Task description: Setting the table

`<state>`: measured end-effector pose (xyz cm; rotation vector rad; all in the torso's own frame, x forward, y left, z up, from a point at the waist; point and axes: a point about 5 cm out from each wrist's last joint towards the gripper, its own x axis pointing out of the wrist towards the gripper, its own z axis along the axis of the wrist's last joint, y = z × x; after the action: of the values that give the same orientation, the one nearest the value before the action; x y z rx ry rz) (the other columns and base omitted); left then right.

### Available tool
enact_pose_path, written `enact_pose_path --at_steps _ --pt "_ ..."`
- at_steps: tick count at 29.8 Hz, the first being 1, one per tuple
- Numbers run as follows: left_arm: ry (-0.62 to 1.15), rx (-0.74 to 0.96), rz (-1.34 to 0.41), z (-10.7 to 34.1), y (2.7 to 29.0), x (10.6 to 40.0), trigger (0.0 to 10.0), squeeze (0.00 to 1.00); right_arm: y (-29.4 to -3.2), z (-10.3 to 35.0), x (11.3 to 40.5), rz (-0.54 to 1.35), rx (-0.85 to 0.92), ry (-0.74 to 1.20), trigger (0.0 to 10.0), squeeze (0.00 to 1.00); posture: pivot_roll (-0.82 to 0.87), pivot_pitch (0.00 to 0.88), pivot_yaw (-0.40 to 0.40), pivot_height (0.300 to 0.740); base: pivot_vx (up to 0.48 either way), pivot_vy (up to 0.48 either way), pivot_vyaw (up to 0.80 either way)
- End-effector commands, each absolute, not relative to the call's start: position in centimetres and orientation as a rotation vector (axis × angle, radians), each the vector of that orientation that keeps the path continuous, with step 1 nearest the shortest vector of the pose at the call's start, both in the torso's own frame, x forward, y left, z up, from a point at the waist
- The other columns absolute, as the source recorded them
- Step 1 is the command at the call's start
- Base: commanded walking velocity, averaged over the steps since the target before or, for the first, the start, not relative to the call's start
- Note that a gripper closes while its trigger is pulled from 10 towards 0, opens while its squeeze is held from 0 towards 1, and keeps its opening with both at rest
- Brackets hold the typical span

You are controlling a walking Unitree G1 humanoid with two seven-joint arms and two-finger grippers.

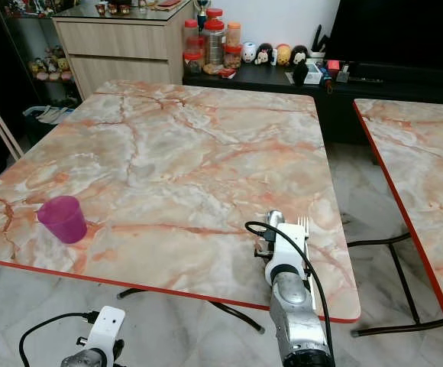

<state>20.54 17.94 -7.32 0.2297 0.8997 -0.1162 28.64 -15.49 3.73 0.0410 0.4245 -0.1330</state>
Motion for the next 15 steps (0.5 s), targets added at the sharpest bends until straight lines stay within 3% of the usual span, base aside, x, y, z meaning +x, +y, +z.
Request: enact_pose_path --at_steps 1,15 --pt "0.922 0.221 -0.116 -7.5 18.0 20.3 10.0 0.0 -15.4 3.0 28.4 -0.132 0.055 0.472 0.0 0.0 -0.03 0.0 -0.021 0.728 0.0 0.0 0.0" --pt "0.92 0.224 -0.114 -7.4 17.9 20.5 10.0 0.0 -14.9 4.3 29.2 -0.096 0.037 0.384 0.0 0.0 -0.04 0.0 -0.017 0.728 0.0 0.0 0.0"
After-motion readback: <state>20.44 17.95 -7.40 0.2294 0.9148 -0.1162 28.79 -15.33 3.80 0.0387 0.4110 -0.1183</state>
